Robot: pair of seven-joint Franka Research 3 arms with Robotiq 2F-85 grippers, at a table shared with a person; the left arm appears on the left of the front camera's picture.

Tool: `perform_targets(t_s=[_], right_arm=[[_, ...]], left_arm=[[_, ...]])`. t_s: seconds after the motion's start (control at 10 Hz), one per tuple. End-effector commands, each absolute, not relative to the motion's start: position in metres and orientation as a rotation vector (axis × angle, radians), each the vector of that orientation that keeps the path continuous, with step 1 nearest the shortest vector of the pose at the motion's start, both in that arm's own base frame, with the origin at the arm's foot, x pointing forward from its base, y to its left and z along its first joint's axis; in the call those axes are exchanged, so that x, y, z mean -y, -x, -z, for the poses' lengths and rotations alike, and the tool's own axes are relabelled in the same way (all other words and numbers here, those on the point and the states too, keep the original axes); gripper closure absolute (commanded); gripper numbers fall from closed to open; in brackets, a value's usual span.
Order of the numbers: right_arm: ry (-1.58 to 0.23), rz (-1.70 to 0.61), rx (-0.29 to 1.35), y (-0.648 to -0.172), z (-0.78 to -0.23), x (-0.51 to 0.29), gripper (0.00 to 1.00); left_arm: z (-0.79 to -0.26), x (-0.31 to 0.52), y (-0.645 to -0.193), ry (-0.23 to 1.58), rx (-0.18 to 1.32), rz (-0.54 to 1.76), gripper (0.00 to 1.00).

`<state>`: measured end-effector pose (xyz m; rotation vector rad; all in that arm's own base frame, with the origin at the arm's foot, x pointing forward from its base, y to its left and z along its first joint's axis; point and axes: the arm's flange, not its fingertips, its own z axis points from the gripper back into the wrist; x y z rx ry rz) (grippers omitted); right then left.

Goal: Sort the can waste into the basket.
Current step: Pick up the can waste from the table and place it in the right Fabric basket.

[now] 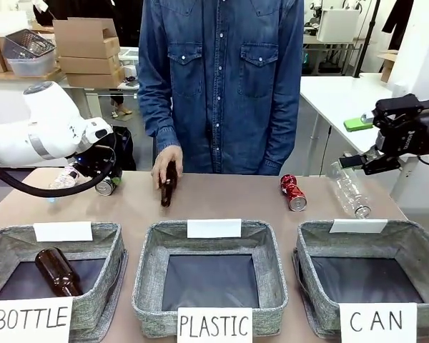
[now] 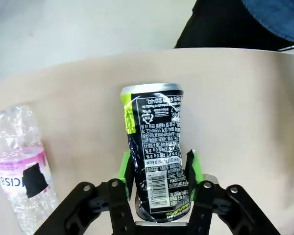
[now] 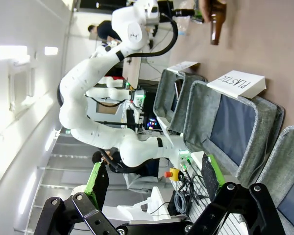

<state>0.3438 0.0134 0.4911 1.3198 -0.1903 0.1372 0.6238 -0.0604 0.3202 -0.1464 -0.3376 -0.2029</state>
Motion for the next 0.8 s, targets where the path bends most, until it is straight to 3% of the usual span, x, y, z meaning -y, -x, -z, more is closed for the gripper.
perform_targets(t_s=[0.0, 0.2, 0.3, 0.5, 0.7], right_arm=[[-1.343, -0.154, 0.221, -0.346, -0.491, -0.016, 0.00], [-1.343, -0.154, 0.221, -0.346, -0.491, -0.016, 0.00], [-1.343, -0.154, 0.221, -0.346, -0.491, -0.016, 0.00], [-1.343, -0.154, 0.221, -0.346, -0.491, -0.016, 0.00], [-1.343, -0.154, 0.221, -0.346, -0.491, -0.016, 0.00]], left_arm=[[-0.317, 0.059, -0.620, 0.120, 0.348, 0.176, 1.00], [-0.330, 0.045, -0.609, 0.105, 0.312, 0.206, 1.00], [-0.362, 0.026, -0.583, 0.127, 0.269, 0.294, 1.00], [-0.445, -0.029, -0.503, 0.296, 0.172, 0.590, 1.00], [-0.490, -0.086, -0.427, 0.510, 0.178, 0.782, 1.00]])
